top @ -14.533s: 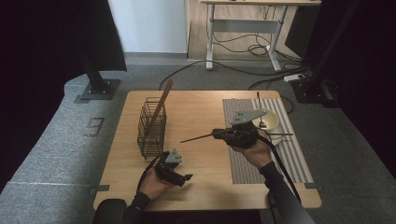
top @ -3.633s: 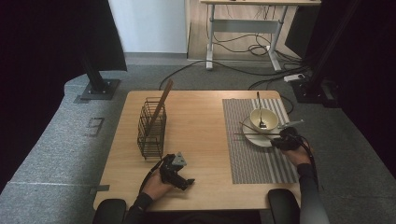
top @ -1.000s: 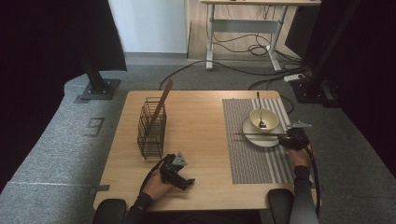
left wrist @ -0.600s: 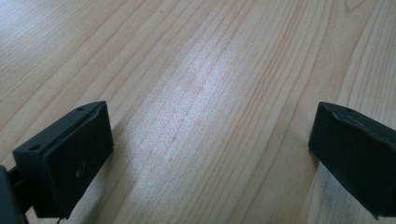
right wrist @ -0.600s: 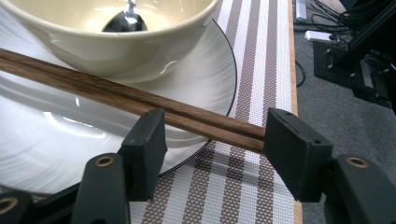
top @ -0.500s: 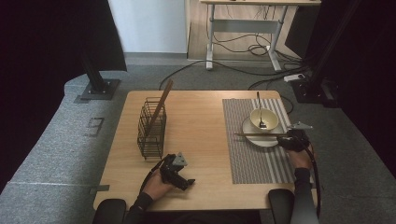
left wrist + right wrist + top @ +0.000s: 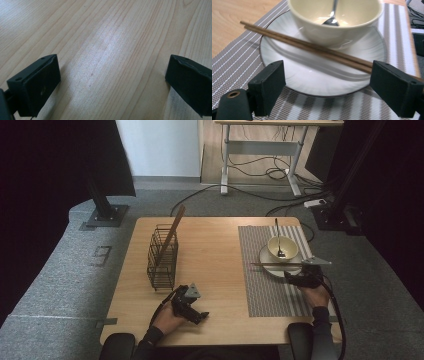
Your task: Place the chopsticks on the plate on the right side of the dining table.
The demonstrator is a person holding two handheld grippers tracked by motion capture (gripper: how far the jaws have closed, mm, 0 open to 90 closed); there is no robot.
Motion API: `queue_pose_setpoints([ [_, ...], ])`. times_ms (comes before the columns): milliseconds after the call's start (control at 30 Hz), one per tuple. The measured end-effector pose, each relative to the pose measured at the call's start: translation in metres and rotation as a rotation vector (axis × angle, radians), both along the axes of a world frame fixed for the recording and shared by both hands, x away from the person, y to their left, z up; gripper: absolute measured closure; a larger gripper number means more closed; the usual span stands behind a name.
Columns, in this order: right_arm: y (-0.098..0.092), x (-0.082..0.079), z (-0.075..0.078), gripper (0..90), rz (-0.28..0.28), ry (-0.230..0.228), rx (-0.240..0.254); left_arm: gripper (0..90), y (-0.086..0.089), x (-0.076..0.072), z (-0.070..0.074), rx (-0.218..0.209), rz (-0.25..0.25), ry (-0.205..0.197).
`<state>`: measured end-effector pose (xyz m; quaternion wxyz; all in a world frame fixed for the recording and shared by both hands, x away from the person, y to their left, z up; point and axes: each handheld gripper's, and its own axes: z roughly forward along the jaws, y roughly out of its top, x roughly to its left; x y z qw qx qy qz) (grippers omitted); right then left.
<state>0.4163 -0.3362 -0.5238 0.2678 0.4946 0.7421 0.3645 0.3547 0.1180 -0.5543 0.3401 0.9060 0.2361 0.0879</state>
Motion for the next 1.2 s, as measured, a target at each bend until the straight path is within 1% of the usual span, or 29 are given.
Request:
queue_pose_setpoints([
  [67,0.006,0.0,-0.004,0.0,0.003,0.017,0.008,0.0,0.0,0.0,0.0,0.0,0.0,0.0],
  [133,0.013,-0.002,-0.006,0.0,0.024,0.024,0.033,0.0,0.0,0.0,0.0,0.0,-0.001,0.0],
  [200,0.022,-0.003,-0.006,0.0,0.06,0.025,0.038,0.0,0.0,0.0,0.0,0.0,-0.001,0.0],
  [267,0.032,-0.001,-0.007,0.0,0.087,0.025,0.018,0.0,0.0,0.0,0.0,0.0,-0.001,0.0],
  [367,0.048,0.003,-0.012,0.0,0.114,0.046,-0.02,0.0,0.0,0.0,0.0,0.0,-0.001,0.0],
  [467,0.059,0.007,-0.017,0.0,0.129,0.063,-0.069,0.0,0.0,0.0,0.0,0.0,-0.001,0.0],
  [500,0.06,0.008,-0.018,0.0,0.13,0.065,-0.067,0.0,0.0,0.0,0.0,0.0,-0.001,0.0],
  [700,0.058,0.013,-0.019,0.0,0.123,0.07,-0.012,0.0,0.0,0.0,0.0,0.0,0.0,0.0],
  [967,0.054,0.017,-0.022,0.0,0.112,0.068,-0.01,0.0,0.0,0.0,0.0,0.001,-0.002,-0.001],
  [1100,0.052,0.018,-0.022,0.0,0.109,0.068,0.001,0.0,0.0,0.0,0.0,0.002,-0.002,-0.001],
  [1200,0.053,0.019,-0.022,0.0,0.111,0.066,-0.006,0.0,0.0,0.0,0.0,0.002,-0.002,-0.001],
])
